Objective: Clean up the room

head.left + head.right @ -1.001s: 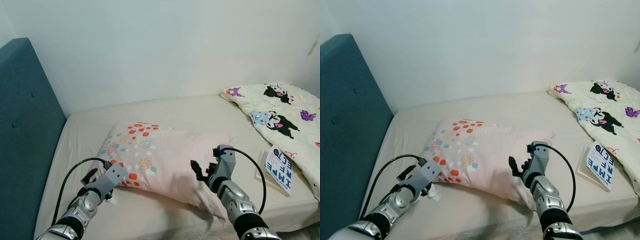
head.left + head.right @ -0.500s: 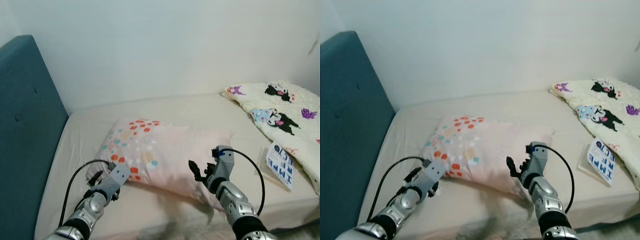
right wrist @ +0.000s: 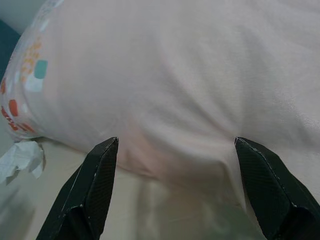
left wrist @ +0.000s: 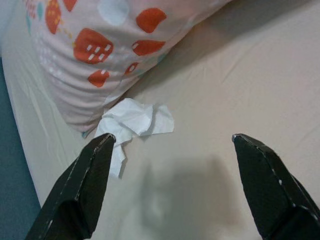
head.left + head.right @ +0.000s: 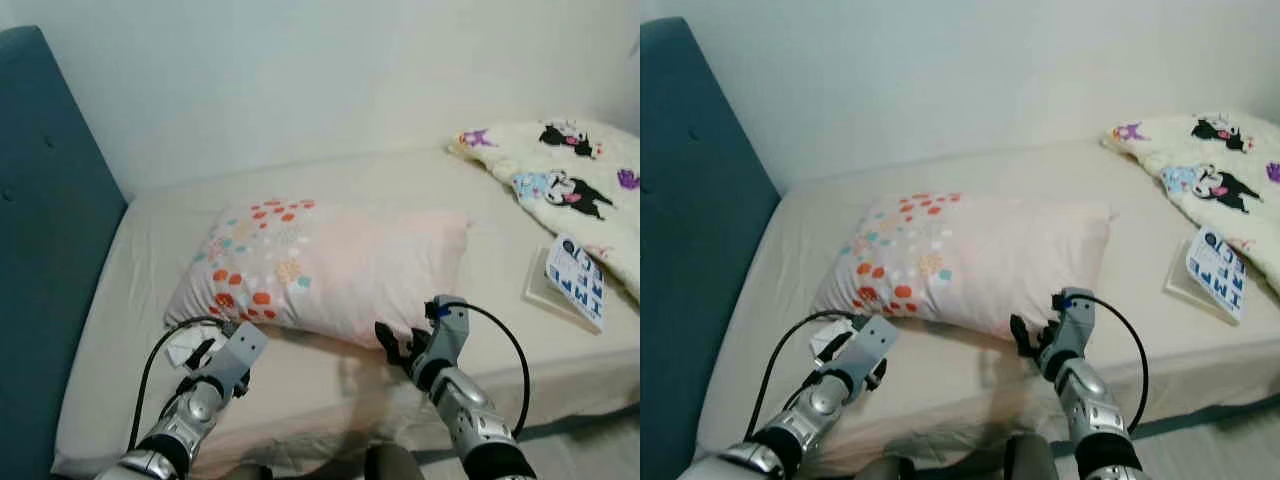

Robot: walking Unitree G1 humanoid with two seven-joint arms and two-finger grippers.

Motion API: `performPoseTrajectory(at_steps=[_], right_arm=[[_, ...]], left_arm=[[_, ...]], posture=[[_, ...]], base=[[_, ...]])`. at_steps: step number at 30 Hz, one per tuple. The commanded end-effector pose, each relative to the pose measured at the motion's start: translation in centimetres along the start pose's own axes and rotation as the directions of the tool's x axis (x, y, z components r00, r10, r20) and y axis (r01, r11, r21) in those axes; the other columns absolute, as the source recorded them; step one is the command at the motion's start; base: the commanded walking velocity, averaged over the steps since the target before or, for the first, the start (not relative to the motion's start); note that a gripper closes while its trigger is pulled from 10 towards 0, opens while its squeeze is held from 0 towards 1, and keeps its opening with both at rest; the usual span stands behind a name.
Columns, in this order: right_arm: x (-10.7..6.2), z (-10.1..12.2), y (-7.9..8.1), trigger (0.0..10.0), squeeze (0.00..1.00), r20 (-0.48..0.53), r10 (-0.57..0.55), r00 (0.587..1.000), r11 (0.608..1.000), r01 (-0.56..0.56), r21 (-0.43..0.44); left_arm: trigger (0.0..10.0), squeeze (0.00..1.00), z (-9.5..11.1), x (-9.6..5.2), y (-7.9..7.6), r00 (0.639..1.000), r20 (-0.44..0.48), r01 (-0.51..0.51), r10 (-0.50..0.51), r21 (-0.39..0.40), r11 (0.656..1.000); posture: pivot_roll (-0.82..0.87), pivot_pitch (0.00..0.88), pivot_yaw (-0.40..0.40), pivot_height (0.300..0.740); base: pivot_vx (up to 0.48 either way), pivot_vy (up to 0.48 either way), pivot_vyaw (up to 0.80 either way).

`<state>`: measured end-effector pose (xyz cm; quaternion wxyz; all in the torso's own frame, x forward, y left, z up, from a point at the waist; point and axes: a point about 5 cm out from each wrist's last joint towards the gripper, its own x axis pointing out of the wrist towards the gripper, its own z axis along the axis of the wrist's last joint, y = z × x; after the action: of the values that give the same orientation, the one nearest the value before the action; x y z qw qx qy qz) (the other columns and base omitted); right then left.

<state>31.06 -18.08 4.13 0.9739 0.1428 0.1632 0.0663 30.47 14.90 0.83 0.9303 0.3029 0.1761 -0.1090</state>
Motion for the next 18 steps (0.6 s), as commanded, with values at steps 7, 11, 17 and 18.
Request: performPoseTrajectory(at_steps=[7,11,17,18], right_arm=[[-0.6,-1.0,0.6,10.0,0.0,-0.03,0.001,1.0,1.0,0.0,0.018],[-1.0,-1.4,1.2,10.0,0.0,-0.029,0.011,1.0,1.0,-0.011,0.025],[-1.5,-1.6,1.8,10.0,0.0,-0.023,0.024,0.999,0.999,-0.023,0.026],[-1.7,-1.6,1.9,10.0,0.0,-0.022,0.026,0.999,0.999,-0.025,0.026]], left_arm=[[10.0,0.0,1.0,0.5,0.7,1.0,0.016,-0.011,0.01,0.08,0.997],[10.0,0.0,2.0,1.0,0.7,1.0,0.008,-0.016,0.015,0.114,0.993],[10.0,0.0,2.9,1.4,0.5,1.0,-0.002,-0.017,0.018,0.213,0.977],[10.0,0.0,3.1,1.5,0.5,1.0,0.002,-0.019,0.019,0.223,0.975]], posture=[[-0.16,0.182,0.03,0.586],[-0.17,0.2,0.039,0.571],[-0.18,0.217,0.047,0.552],[-0.18,0.22,0.048,0.547]], base=[[0.0,0.0,0.0],[0.0,0.0,0.0],[0.0,0.0,0.0],[0.0,0.0,0.0]])
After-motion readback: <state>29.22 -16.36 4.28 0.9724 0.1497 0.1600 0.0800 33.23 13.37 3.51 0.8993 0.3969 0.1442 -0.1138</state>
